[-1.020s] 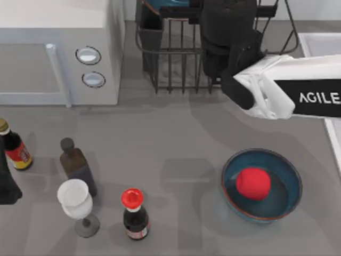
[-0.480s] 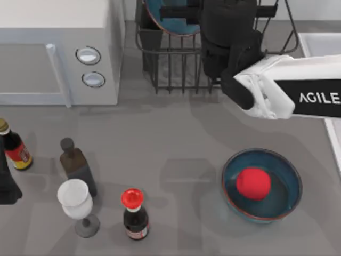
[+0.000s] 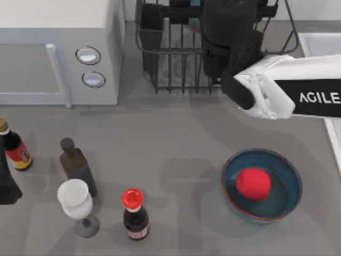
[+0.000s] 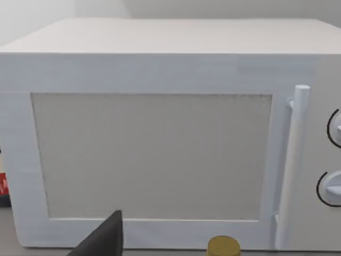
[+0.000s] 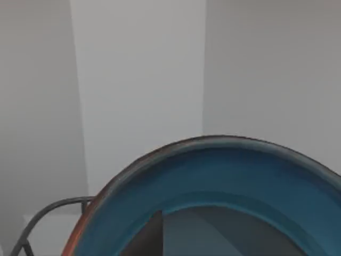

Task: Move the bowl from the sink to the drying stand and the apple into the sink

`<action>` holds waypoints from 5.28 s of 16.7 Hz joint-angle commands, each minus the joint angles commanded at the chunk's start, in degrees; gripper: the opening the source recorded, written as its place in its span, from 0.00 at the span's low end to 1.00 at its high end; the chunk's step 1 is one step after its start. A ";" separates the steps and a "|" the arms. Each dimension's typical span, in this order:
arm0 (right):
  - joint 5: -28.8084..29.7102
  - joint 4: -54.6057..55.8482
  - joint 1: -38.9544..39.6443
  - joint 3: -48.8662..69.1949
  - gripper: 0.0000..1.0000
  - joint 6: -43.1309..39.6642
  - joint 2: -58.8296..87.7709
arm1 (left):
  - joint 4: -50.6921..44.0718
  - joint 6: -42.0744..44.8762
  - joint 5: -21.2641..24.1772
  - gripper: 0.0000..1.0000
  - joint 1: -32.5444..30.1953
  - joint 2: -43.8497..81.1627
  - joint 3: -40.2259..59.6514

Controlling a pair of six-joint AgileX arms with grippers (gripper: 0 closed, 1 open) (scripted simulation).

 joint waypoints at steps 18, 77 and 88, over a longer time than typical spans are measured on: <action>-9.39 -18.93 -19.02 -19.68 1.00 1.16 -24.86 | 0.00 0.00 0.00 1.00 0.00 0.00 0.00; -37.41 -57.04 -19.29 -53.13 1.00 13.07 -90.60 | 0.00 0.00 0.00 1.00 0.00 0.00 0.00; -38.93 -93.69 -1.09 -11.24 1.00 33.11 -27.48 | 0.00 0.00 0.00 1.00 0.00 0.00 0.00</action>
